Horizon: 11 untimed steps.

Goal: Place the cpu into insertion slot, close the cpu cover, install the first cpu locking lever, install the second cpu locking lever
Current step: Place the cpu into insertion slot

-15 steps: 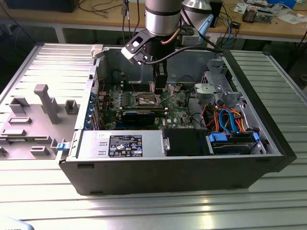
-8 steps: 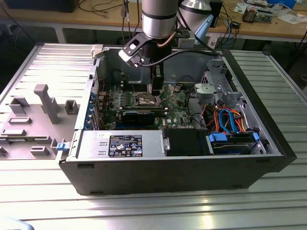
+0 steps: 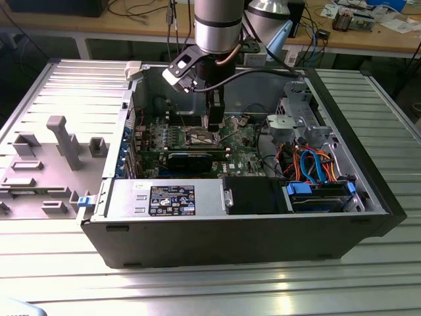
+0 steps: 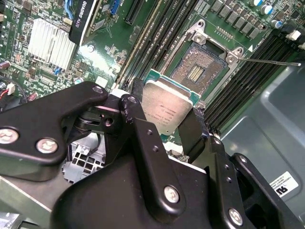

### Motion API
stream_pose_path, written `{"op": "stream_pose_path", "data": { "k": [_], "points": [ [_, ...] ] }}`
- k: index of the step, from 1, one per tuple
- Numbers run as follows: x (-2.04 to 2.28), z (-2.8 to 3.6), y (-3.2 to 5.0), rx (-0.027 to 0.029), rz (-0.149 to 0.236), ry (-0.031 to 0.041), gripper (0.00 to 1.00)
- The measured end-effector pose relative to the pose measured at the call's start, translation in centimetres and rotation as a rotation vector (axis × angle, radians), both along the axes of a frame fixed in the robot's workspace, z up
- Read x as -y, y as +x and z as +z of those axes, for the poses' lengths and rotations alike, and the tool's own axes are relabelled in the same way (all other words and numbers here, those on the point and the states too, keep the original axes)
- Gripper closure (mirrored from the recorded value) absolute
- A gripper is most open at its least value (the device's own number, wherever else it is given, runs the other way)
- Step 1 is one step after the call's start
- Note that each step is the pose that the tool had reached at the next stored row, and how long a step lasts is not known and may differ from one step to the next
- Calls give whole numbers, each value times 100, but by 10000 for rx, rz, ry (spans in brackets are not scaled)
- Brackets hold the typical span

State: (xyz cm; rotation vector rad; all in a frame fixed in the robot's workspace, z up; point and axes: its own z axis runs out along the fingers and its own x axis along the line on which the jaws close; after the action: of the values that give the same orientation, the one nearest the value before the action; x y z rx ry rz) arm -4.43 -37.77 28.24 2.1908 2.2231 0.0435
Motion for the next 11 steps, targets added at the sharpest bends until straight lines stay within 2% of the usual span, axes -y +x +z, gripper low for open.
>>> {"op": "stream_pose_path", "data": {
  "k": [11],
  "points": [
    [-29,-22,-15,0,0,0,46]
  ]
}}
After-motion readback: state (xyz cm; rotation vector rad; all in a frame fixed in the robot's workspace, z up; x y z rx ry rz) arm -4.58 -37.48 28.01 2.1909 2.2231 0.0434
